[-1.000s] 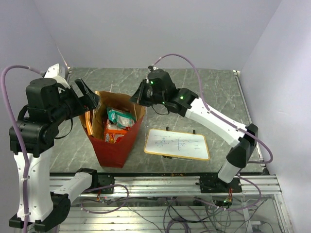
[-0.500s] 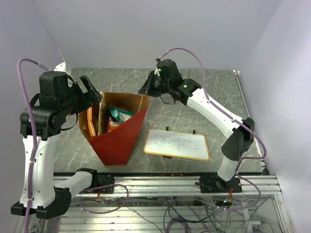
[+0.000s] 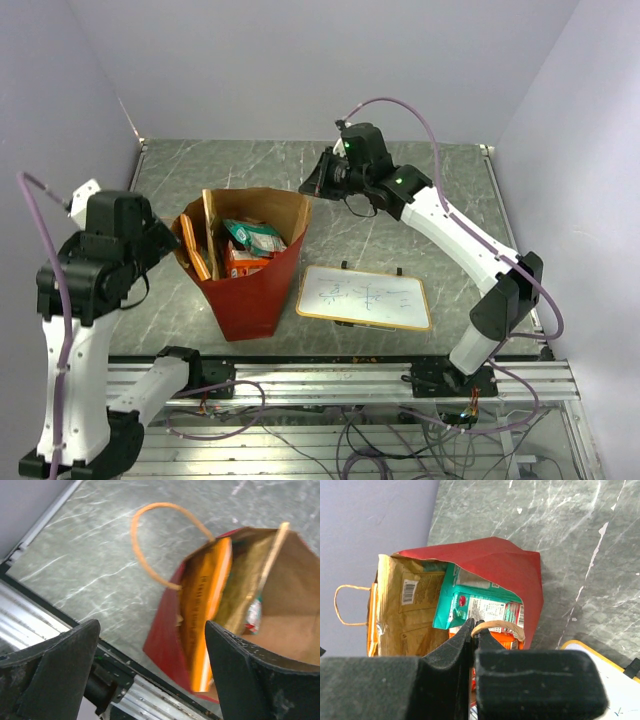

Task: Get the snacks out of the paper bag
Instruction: Move the paper bag to the center of the board.

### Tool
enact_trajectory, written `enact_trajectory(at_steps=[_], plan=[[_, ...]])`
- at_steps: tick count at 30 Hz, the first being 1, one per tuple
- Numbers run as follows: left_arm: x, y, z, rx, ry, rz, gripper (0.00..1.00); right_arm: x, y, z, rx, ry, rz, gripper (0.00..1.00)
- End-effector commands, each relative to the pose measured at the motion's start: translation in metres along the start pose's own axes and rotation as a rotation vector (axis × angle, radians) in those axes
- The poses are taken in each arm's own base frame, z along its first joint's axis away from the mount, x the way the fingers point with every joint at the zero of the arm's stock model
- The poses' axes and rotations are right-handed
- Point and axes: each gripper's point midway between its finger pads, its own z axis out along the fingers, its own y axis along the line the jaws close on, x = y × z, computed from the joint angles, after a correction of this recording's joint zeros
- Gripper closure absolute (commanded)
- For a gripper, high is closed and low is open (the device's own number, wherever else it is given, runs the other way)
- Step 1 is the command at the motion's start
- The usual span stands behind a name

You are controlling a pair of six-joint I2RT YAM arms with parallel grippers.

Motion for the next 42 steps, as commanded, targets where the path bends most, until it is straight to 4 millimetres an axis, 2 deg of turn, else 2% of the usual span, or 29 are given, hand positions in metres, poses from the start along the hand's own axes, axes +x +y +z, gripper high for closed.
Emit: enact_trajectory(at_steps=[1, 4, 8, 11, 14, 23, 26, 28, 31, 37, 42], plan=[[0.011, 0.040, 0.011, -0.183, -0.052, -0.053, 0.01, -0.012, 0.011, -0.015, -0.055, -0.052, -0.031, 1.00], [0.003, 0.026, 0.025, -0.186, -0.050, -0.029, 0.00, -0.012, 0.011, -0.018, -0.053, -0.049, -0.044, 1.00], [-0.004, 0.014, 0.044, -0.209, -0.052, -0.026, 0.08, -0.011, 0.011, -0.021, -0.053, -0.046, -0.064, 1.00], [0.002, 0.008, 0.059, -0.203, -0.022, -0.033, 0.13, -0.009, 0.012, -0.020, -0.064, -0.034, -0.071, 1.00], [0.010, 0.012, 0.076, -0.242, 0.022, -0.033, 0.16, -0.006, 0.014, -0.017, -0.082, -0.018, -0.080, 1.00], [-0.017, 0.020, 0.114, -0.307, 0.017, -0.097, 0.52, 0.002, 0.015, -0.012, -0.101, 0.047, -0.162, 1.00], [-0.018, 0.020, 0.127, -0.302, 0.052, -0.126, 0.77, 0.001, 0.014, -0.012, -0.096, 0.052, -0.202, 1.00], [-0.022, 0.013, 0.135, -0.266, 0.067, -0.141, 0.85, -0.001, 0.012, -0.011, -0.084, 0.052, -0.230, 1.00], [-0.042, -0.004, 0.138, -0.186, 0.044, -0.168, 0.93, -0.004, 0.006, -0.004, -0.058, 0.060, -0.276, 1.00], [-0.097, -0.041, 0.133, -0.066, -0.030, -0.192, 0.93, -0.021, 0.010, 0.010, -0.041, 0.038, -0.321, 1.00], [-0.140, -0.063, 0.131, 0.014, -0.083, -0.207, 0.93, -0.035, 0.017, 0.025, -0.055, 0.009, -0.336, 1.00]])
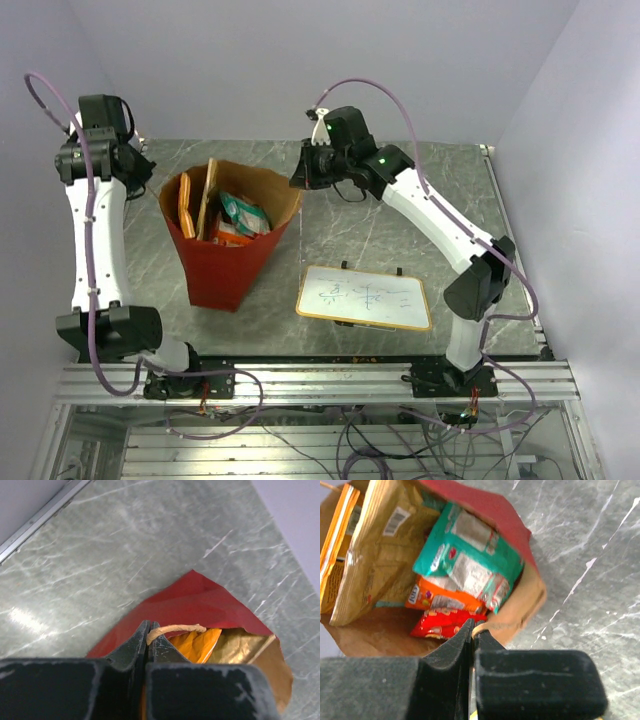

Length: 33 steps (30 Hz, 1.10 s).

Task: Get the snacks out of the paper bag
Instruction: Move the paper bag to the center of the board.

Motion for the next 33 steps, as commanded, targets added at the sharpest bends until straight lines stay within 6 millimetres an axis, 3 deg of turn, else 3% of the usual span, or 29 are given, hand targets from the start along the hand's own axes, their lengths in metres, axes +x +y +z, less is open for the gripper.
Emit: enact_trajectory(at_steps=[1, 6, 12, 15, 18, 22, 25, 28, 33], plan=[[-0.055, -0.037, -0.013, 0.153, -0.121, -0.034, 0.93, -0.033, 0.001, 0.004, -0.003, -0.089, -0.050, 1.00], [-0.062, -0.067, -0.007, 0.296, -0.090, -0.018, 0.93, -0.030, 0.003, 0.022, -0.036, -0.064, -0.044, 1.00], [-0.029, -0.108, -0.006, 0.558, 0.065, 0.009, 0.93, 0.004, -0.009, 0.027, -0.024, 0.027, -0.031, 1.00], [-0.018, -0.118, -0.012, 0.642, 0.112, 0.001, 0.93, 0.020, -0.023, 0.021, 0.031, 0.063, -0.042, 0.99], [-0.009, -0.121, -0.013, 0.673, 0.155, -0.015, 0.93, 0.024, -0.041, 0.010, 0.129, 0.068, -0.053, 0.95], [-0.002, -0.124, -0.015, 0.697, 0.191, -0.033, 0.93, 0.014, -0.076, -0.014, 0.311, 0.072, -0.028, 0.82], [0.002, -0.125, -0.018, 0.707, 0.217, -0.054, 0.93, 0.002, -0.091, -0.032, 0.392, 0.055, -0.020, 0.58], [0.007, -0.126, -0.020, 0.712, 0.245, -0.075, 0.93, -0.017, -0.089, -0.043, 0.414, 0.003, -0.039, 0.39], [0.017, -0.120, -0.019, 0.679, 0.285, -0.099, 0.93, -0.056, -0.070, -0.043, 0.375, -0.119, -0.031, 0.28]])
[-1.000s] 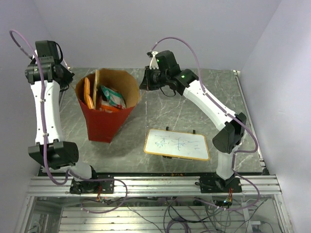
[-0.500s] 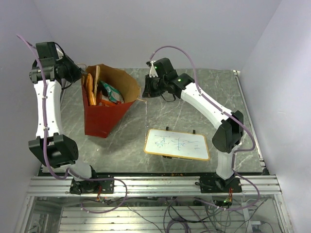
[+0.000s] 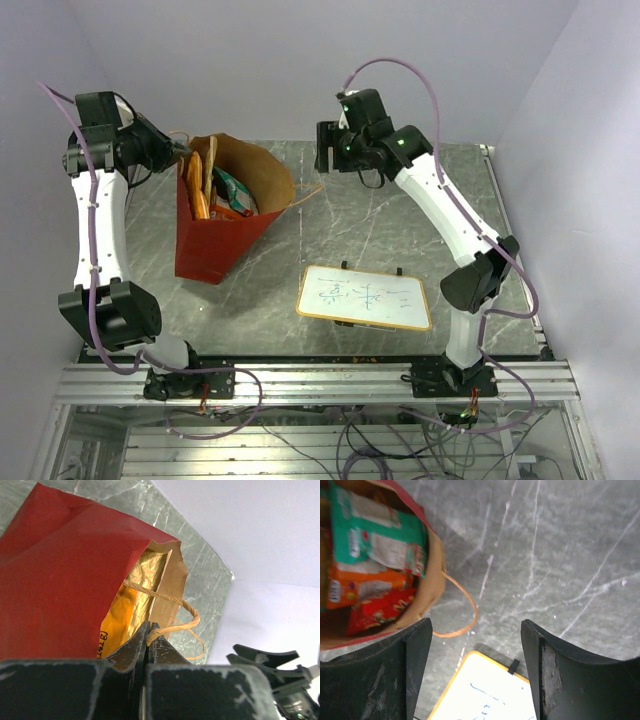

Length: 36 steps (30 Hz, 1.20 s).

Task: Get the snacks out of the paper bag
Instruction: Move the paper bag to the center of the board, then take out the snack from the paper bag.

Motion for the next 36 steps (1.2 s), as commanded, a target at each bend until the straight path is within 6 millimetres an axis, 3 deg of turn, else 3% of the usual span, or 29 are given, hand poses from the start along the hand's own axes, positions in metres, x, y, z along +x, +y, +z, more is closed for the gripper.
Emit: enact_trajectory(at_steps=[1, 5, 10, 15, 22, 36], plan=[[0.008, -0.016, -0.012, 0.060, 0.013, -0.023, 0.93, -0.038, 0.020, -0.017, -0.032, -0.125, 0.015, 0.27], [0.022, -0.017, -0.009, 0.071, 0.053, -0.033, 0.93, -0.059, 0.068, -0.012, -0.156, -0.199, 0.061, 0.25], [0.030, -0.020, -0.013, 0.067, 0.066, -0.022, 0.93, -0.060, 0.131, 0.012, -0.366, -0.223, 0.151, 0.22], [0.033, -0.021, -0.017, 0.069, 0.072, -0.025, 0.93, -0.053, 0.175, 0.032, -0.492, -0.214, 0.228, 0.24], [0.034, -0.020, -0.019, 0.063, 0.069, -0.022, 0.93, -0.029, 0.198, 0.057, -0.570, -0.131, 0.329, 0.28], [0.037, -0.023, -0.020, 0.083, 0.070, -0.030, 0.93, -0.001, 0.222, 0.076, -0.560, -0.065, 0.329, 0.38]])
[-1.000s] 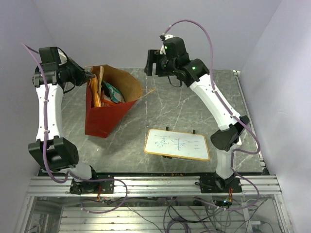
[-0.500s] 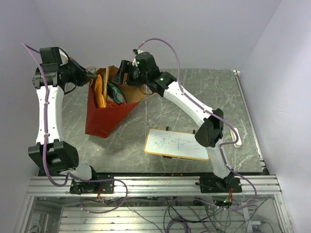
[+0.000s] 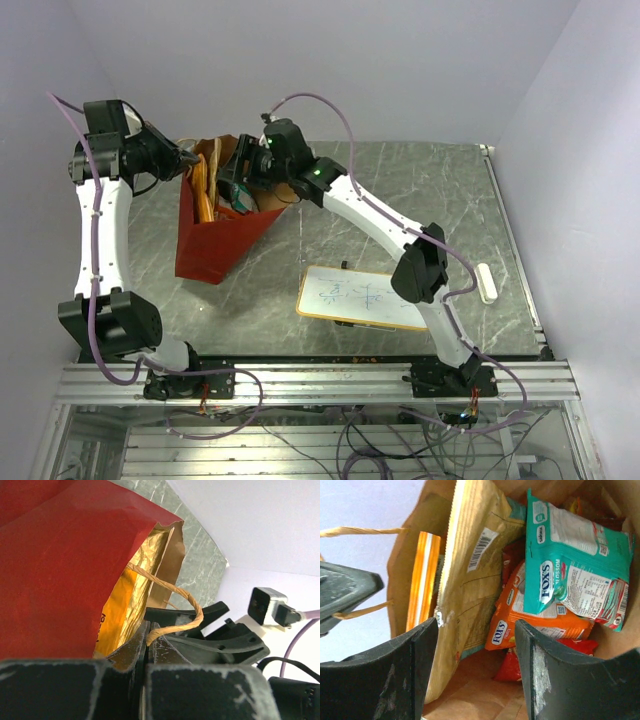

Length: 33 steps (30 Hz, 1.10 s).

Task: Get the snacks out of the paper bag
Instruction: Take out the snack from the paper bag.

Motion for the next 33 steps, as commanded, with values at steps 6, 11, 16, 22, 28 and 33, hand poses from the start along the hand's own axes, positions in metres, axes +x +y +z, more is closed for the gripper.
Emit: enact_trajectory(at_steps=[6, 11, 16, 22, 28, 33], plan=[[0.010, -0.025, -0.019, 0.092, 0.004, 0.016, 0.93, 0.012, 0.009, 0.008, -0.018, 0.012, -0.007, 0.37], [0.013, -0.026, -0.019, 0.099, 0.009, 0.014, 0.93, 0.016, -0.003, 0.011, 0.029, 0.022, 0.000, 0.40], [0.013, -0.024, -0.019, 0.090, 0.004, 0.012, 0.93, -0.004, -0.001, -0.006, 0.049, -0.026, -0.025, 0.36], [0.014, -0.021, -0.018, 0.080, 0.005, 0.010, 0.93, -0.037, 0.010, -0.035, 0.046, -0.119, -0.056, 0.33], [0.014, -0.023, -0.018, 0.089, 0.009, 0.003, 0.93, -0.026, 0.013, -0.022, 0.009, -0.078, -0.041, 0.32], [0.014, -0.024, -0.020, 0.093, 0.004, 0.003, 0.93, -0.011, 0.007, -0.005, -0.010, -0.032, -0.023, 0.38]])
